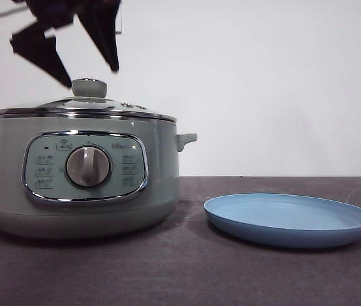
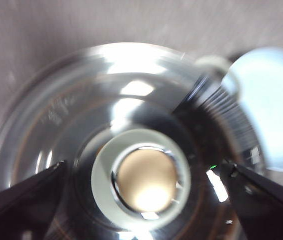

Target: Take the potato out from the steamer,put the potato on the plate,close the lid

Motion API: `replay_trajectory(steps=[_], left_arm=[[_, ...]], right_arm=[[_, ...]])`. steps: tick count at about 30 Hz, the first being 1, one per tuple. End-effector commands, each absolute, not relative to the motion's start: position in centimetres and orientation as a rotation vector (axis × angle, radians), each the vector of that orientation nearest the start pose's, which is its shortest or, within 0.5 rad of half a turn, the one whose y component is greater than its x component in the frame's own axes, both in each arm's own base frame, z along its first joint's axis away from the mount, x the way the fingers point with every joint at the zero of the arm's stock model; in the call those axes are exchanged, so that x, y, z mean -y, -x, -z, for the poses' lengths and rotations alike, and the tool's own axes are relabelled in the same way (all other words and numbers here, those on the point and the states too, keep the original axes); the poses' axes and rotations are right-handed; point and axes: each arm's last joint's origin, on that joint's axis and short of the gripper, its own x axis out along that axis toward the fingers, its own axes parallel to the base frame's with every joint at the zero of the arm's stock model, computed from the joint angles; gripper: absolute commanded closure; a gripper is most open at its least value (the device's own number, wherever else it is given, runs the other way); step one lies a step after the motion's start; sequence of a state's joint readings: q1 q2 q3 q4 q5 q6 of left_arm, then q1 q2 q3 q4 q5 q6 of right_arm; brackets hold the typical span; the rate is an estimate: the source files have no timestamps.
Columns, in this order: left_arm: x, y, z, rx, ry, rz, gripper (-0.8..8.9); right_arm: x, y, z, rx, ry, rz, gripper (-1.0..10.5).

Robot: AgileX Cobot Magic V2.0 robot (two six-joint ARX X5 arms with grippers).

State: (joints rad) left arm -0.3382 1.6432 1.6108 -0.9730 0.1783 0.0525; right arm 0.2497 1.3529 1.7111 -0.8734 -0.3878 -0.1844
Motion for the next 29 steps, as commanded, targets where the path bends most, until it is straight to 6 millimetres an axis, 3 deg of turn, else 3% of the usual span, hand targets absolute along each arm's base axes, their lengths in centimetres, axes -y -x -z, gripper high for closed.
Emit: replay_trajectory(steps=[1,5,7,10,23,29], left_arm=[[12.0,-32.3,-32.8,-1.028,-0.140,0.502,2.67],[12.1,-32.7,-32.2,-1.047,-0.142,0.500,3.62],[12.1,-32.7,-32.2,-1.048,-0.142,0.501,5.08],[12.1,-32.5,-32.2,-1.057,-0.160,0.511,8.15],[12.0,-32.4,-32.1,-1.076,-0.164,0.511,8.21],[12.0,-32.6,-34.3,-1.001,-0.178,0.499,8.21]], right_arm=[[-7.4,-24.3,-45.8,-0.456,0.146,-0.668,3.2],[-7.4,-24.3,-45.8,-0.456,0.146,-0.668,3.2],[-7.4,-24.3,-45.8,-0.456,0.146,-0.668,3.2],[-7.4,-24.3,-45.8,-0.456,0.146,-0.667,3.2],[-7.4,-24.3,-45.8,-0.456,0.145,-0.668,3.2],[-7.4,-24.3,-45.8,-0.463,0.117,-0.672,3.2]])
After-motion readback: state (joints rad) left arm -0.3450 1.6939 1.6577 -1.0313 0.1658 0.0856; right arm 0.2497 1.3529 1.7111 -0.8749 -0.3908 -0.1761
